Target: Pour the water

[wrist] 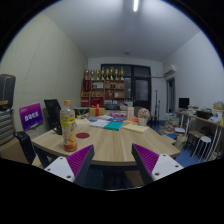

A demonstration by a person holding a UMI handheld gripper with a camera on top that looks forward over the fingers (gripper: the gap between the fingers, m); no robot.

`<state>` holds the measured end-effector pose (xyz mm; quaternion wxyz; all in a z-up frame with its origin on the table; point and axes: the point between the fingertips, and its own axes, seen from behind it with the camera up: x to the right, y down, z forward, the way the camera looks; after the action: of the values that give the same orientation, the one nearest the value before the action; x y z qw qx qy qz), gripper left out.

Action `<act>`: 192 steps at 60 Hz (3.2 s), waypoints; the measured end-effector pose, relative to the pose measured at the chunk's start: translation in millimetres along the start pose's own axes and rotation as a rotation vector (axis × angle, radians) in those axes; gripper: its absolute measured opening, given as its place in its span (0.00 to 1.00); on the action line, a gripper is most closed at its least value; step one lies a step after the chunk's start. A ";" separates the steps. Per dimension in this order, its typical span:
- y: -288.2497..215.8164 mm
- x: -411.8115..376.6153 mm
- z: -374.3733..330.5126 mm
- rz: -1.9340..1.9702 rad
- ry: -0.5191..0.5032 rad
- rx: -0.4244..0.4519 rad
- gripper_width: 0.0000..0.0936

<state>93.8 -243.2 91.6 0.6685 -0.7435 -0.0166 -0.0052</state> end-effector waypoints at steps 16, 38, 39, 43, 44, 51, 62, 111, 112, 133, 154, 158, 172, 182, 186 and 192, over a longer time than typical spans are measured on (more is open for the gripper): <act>-5.3 -39.6 2.3 -0.059 -0.002 0.035 0.87; -2.1 -174.1 83.2 -0.004 -0.142 0.093 0.88; -0.9 -179.5 89.5 -0.007 -0.136 0.091 0.88; -1.0 -186.0 112.2 -0.021 -0.098 0.092 0.86; -1.4 -182.4 117.1 -0.023 -0.086 0.093 0.86; -1.7 -189.6 157.0 0.036 -0.017 0.088 0.86; 5.0 -197.9 198.6 0.066 0.025 0.060 0.50; -159.3 -215.7 339.2 -2.119 0.207 0.205 0.35; -159.4 -218.5 341.0 -2.153 0.211 0.211 0.35; -152.3 -232.7 342.9 -2.278 0.178 0.251 0.34; -124.5 -197.0 336.5 -0.353 -0.061 0.162 0.34; -85.2 -209.3 325.6 -0.006 -0.124 0.120 0.34; -40.0 -209.7 371.5 0.125 -0.193 -0.037 0.34; -11.0 -209.5 372.9 0.003 -0.191 -0.078 0.35; -13.8 -210.4 371.1 -0.007 -0.189 -0.086 0.36; -12.4 -210.3 370.7 -0.007 -0.190 -0.088 0.43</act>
<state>-122.2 122.9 58.2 0.6307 -0.7691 -0.0824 0.0624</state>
